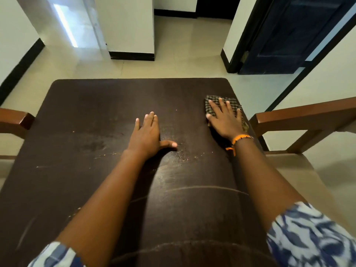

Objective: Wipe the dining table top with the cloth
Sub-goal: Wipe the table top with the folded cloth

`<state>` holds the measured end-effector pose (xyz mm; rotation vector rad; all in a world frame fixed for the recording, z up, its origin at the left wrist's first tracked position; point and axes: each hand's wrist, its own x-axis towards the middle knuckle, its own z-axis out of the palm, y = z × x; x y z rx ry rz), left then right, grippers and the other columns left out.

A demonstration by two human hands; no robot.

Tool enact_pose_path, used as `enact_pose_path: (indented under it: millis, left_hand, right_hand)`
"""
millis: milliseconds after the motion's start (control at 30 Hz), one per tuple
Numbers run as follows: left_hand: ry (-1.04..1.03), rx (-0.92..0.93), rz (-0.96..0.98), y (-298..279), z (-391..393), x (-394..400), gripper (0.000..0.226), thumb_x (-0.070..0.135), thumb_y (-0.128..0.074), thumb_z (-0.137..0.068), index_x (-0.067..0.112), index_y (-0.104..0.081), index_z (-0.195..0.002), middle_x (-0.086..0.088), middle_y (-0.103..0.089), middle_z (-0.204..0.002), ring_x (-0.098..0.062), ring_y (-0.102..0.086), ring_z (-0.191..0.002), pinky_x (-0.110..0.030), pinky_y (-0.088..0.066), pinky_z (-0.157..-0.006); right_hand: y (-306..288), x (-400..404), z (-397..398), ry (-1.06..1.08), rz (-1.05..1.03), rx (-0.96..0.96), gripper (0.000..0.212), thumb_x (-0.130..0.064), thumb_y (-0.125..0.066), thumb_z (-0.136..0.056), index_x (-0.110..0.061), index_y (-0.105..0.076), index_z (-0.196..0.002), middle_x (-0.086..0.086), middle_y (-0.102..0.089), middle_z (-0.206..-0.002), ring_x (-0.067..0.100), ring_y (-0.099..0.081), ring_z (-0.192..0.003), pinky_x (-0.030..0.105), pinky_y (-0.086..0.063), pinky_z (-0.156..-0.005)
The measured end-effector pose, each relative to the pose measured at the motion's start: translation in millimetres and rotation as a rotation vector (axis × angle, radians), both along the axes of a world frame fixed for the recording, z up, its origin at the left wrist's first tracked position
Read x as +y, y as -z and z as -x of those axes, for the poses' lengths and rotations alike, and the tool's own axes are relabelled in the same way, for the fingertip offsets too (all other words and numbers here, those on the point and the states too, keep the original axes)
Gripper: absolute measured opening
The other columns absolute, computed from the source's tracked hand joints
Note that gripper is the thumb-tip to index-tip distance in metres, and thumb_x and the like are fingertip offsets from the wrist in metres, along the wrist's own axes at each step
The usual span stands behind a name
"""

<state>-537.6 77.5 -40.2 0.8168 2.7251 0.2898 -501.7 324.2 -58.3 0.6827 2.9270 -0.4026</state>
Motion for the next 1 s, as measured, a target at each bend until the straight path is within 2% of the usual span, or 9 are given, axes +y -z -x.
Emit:
enact_pose_path:
  millis: [133,267,433,700,800,933,1000]
  left_hand:
    - [-0.017,0.015,-0.007,4.7,1.8,-27.5,0.114,0.069,-0.048,-0.07,0.0,-0.001,-0.147,-0.013,0.001,-0.158,-0.025,0.001,-0.146,-0.044,0.003,-0.116]
    - [-0.061,0.013,-0.024,2.7,-3.8,-49.7,0.112,0.065,-0.055,-0.071,0.002,-0.002,-0.147,-0.013,-0.002,-0.158,-0.025,0.0,-0.146,-0.045,0.003,-0.116]
    - [-0.086,-0.017,-0.001,-1.3,-19.6,-55.7,0.114,0.065,-0.058,-0.07,0.002,-0.003,-0.147,-0.012,-0.003,-0.158,-0.024,0.0,-0.146,-0.044,0.004,-0.116]
    - [-0.128,-0.116,0.017,-9.3,-25.7,-39.0,0.108,0.057,-0.071,-0.064,-0.001,-0.024,-0.143,-0.014,-0.012,-0.157,-0.025,-0.015,-0.144,-0.047,-0.002,-0.116]
    - [-0.117,-0.108,0.052,-9.8,-26.9,-38.7,0.112,0.055,-0.074,-0.061,-0.001,-0.023,-0.143,-0.014,-0.012,-0.157,-0.025,-0.015,-0.144,-0.046,-0.004,-0.117]
    - [-0.131,-0.097,0.025,-6.7,-29.0,-39.9,0.116,0.052,-0.076,-0.061,-0.001,-0.017,-0.145,-0.014,-0.009,-0.157,-0.026,-0.013,-0.145,-0.045,-0.004,-0.117]
    - [-0.137,-0.099,0.007,-6.1,-28.7,-40.5,0.115,0.051,-0.077,-0.06,-0.001,-0.018,-0.145,-0.014,-0.01,-0.157,-0.026,-0.013,-0.145,-0.045,-0.004,-0.117]
  right_hand:
    - [1.4,-83.1,50.1,-0.18,0.013,0.02,0.054,-0.047,-0.025,-0.099,-0.036,-0.011,-0.149,-0.001,0.001,-0.16,0.022,0.005,-0.147,0.051,0.007,-0.115]
    - [-1.4,-162.3,59.3,-0.378,0.052,0.037,0.053,-0.044,-0.029,-0.099,-0.036,-0.015,-0.149,-0.001,-0.001,-0.161,0.022,0.004,-0.147,0.049,0.007,-0.116]
    - [-4.2,-160.8,37.1,-0.421,0.054,0.085,0.052,-0.042,-0.031,-0.098,-0.035,-0.017,-0.149,-0.002,-0.005,-0.16,0.021,0.001,-0.148,0.049,0.004,-0.116]
    - [-1.5,-31.8,-25.2,-0.123,-0.018,0.065,0.052,-0.042,-0.029,-0.099,-0.037,-0.015,-0.148,-0.004,-0.006,-0.16,0.02,-0.002,-0.148,0.049,0.0,-0.117]
    - [-3.2,4.6,-49.8,0.018,-0.023,0.04,0.052,-0.041,-0.029,-0.099,-0.035,-0.015,-0.149,-0.004,-0.006,-0.16,0.02,-0.001,-0.148,0.049,0.0,-0.116]
    - [-4.5,-6.3,-53.5,0.161,-0.01,0.075,0.052,-0.038,-0.031,-0.099,-0.033,-0.017,-0.149,-0.001,-0.007,-0.16,0.022,-0.001,-0.148,0.05,0.002,-0.117]
    - [-4.9,-31.2,-46.3,0.162,-0.008,0.094,0.052,-0.038,-0.032,-0.099,-0.032,-0.017,-0.149,0.001,-0.006,-0.16,0.024,0.0,-0.147,0.052,0.002,-0.116]
